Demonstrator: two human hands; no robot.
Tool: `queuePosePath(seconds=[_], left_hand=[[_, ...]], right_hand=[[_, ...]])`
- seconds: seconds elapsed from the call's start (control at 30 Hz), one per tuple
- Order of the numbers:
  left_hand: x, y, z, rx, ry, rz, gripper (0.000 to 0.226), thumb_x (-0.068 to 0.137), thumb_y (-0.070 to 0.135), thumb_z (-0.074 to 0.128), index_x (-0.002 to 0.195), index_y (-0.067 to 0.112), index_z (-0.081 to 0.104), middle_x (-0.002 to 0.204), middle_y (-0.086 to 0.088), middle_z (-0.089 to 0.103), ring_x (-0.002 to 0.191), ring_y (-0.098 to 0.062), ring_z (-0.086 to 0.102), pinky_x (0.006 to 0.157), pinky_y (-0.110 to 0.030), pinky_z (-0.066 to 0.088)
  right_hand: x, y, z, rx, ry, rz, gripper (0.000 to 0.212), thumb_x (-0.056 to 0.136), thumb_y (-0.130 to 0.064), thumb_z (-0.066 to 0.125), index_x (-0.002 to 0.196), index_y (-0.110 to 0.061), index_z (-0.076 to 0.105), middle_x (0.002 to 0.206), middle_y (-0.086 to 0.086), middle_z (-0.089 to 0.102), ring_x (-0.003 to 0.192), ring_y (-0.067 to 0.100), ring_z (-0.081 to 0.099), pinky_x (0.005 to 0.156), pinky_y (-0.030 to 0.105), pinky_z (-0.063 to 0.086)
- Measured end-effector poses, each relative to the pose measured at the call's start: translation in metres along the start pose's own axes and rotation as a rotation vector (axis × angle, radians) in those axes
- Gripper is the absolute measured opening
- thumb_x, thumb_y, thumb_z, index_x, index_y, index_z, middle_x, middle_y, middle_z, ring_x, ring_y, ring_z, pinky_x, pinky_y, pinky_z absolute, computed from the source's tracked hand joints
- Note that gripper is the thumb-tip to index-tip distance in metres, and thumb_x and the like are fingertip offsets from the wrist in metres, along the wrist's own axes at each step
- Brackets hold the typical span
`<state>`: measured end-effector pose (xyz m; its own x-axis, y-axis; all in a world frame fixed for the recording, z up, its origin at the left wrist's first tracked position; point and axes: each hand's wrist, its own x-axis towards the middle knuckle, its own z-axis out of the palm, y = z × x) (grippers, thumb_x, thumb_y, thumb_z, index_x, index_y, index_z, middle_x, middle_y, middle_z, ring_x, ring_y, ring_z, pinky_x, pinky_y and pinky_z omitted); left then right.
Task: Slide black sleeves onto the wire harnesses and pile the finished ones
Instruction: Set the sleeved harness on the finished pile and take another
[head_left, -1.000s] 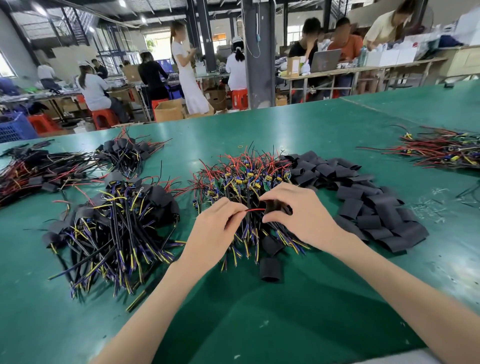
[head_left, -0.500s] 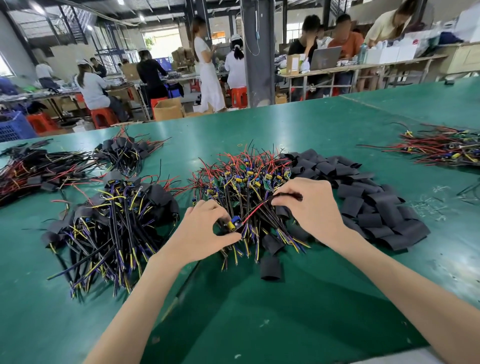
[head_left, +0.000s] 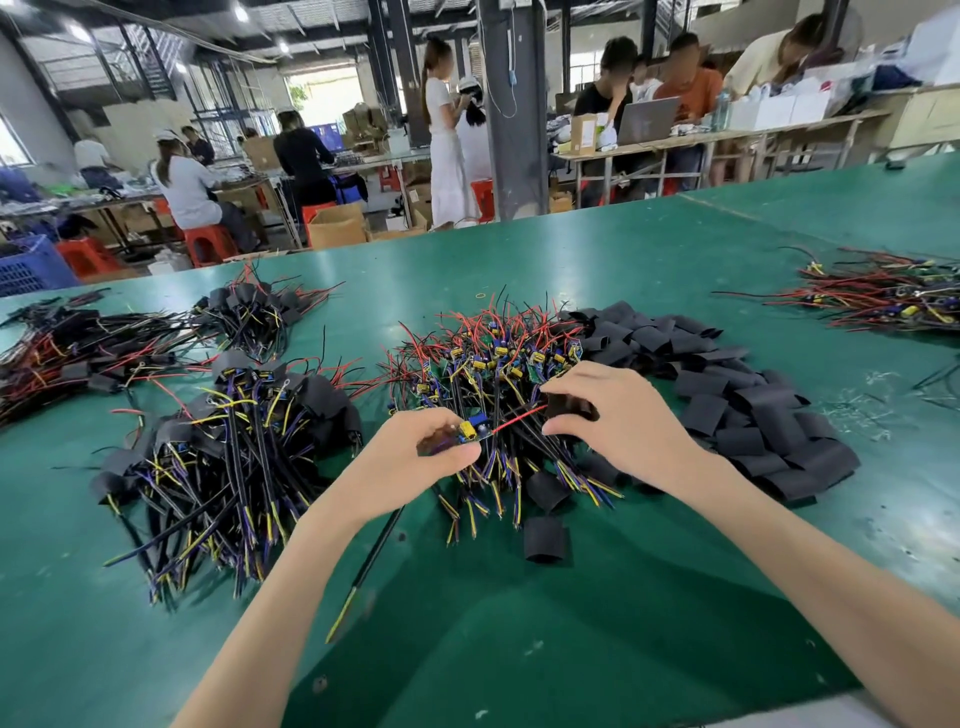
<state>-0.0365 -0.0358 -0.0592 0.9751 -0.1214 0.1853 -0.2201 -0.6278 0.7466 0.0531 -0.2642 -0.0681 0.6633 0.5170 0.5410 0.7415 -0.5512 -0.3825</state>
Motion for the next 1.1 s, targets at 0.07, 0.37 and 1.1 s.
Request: queuePosePath(seconds=[0.07, 0.37, 1.1], left_hand=[[-0.001, 0.002, 0.001, -0.041, 0.009, 0.03, 0.009, 0.091, 0.01, 0.061, 0.085, 0.013, 0.066, 0.068, 0.006, 0.062, 0.065, -0.003, 0.05, 0.067, -0.017, 0.039], [0.0, 0.01, 0.017, 0.049, 0.081, 0.056, 0.019, 0.095, 0.016, 0.054, 0.08, 0.025, 0.061, 0.062, 0.02, 0.056, 0.061, 0.001, 0.046, 0.064, -0.016, 0.037], [0.003, 0.01, 0.013, 0.313, 0.318, 0.259, 0.007, 0.089, 0.011, 0.063, 0.09, 0.013, 0.07, 0.082, 0.017, 0.057, 0.082, -0.004, 0.047, 0.078, -0.012, 0.035]], right_hand=[[0.0, -0.001, 0.001, -0.065, -0.012, -0.052, 0.039, 0.075, -0.036, 0.075, 0.108, -0.015, 0.07, 0.099, -0.002, 0.067, 0.088, 0.023, 0.061, 0.085, 0.038, 0.041], [-0.005, -0.015, 0.013, -0.076, 0.007, -0.243, 0.04, 0.071, -0.033, 0.077, 0.105, -0.013, 0.071, 0.099, -0.002, 0.069, 0.094, 0.021, 0.06, 0.091, 0.028, 0.034], [-0.005, -0.022, 0.006, 0.37, -0.019, -0.089, 0.032, 0.072, -0.014, 0.08, 0.101, -0.004, 0.073, 0.094, 0.003, 0.066, 0.081, 0.016, 0.061, 0.079, 0.028, 0.048]])
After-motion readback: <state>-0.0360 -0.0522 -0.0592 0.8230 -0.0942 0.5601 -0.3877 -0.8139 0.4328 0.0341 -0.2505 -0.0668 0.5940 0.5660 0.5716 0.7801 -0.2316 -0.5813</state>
